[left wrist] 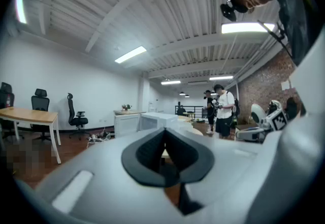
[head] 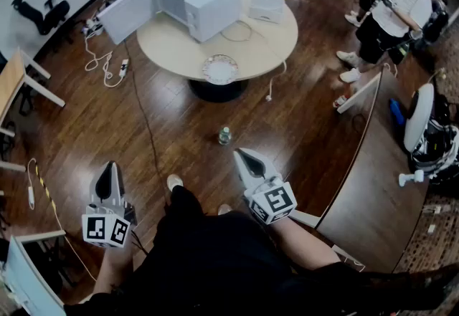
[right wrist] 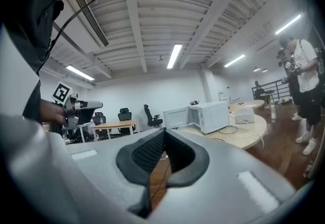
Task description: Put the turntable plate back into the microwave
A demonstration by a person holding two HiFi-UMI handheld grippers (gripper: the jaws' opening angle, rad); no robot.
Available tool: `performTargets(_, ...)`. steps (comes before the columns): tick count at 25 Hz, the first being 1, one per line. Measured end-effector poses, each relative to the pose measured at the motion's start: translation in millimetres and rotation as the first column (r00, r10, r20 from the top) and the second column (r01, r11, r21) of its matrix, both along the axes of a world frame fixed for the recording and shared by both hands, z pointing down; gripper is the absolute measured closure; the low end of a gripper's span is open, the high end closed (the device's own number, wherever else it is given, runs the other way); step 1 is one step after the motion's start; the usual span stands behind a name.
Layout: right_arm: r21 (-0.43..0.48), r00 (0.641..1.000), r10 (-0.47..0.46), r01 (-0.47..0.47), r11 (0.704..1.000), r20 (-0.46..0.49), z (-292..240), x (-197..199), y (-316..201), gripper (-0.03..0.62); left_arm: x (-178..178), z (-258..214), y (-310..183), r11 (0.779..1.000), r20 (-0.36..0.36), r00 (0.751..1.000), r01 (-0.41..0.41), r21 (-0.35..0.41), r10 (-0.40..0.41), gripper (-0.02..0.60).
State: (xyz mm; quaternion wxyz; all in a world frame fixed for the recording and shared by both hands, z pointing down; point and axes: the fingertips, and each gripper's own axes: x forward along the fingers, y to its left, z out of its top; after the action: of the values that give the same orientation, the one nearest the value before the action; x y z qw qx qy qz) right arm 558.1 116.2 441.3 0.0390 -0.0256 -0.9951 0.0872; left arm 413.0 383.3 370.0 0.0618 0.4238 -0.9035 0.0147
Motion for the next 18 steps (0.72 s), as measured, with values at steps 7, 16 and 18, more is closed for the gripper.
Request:
performTargets(7, 0.041, 0.98, 0.194, -0.193, 0.98, -0.031, -1.4, -38.4, -8.5, 0.592, -89.0, 0.4, -45.4, 0.979, 0.027, 0.979, -0.201, 0.026, 0.201, 0.577)
performTargets(16, 0.047, 0.98, 0.197, -0.196, 0.98, -0.026, -9.5, -133.0, 8.3, 0.592, -190.4, -5.5, -40.8, 0.974, 0.054, 0.975, -0.22, 0.059, 0.217, 0.578)
performTargets(18, 0.067, 0.979, 0.201, -0.198, 0.978, -0.038, -10.9, -154.9, 13.8, 0.592, -211.4, -6.3, -37.6, 0.972, 0.054, 0.974, -0.223, 0.074, 0.22, 0.577)
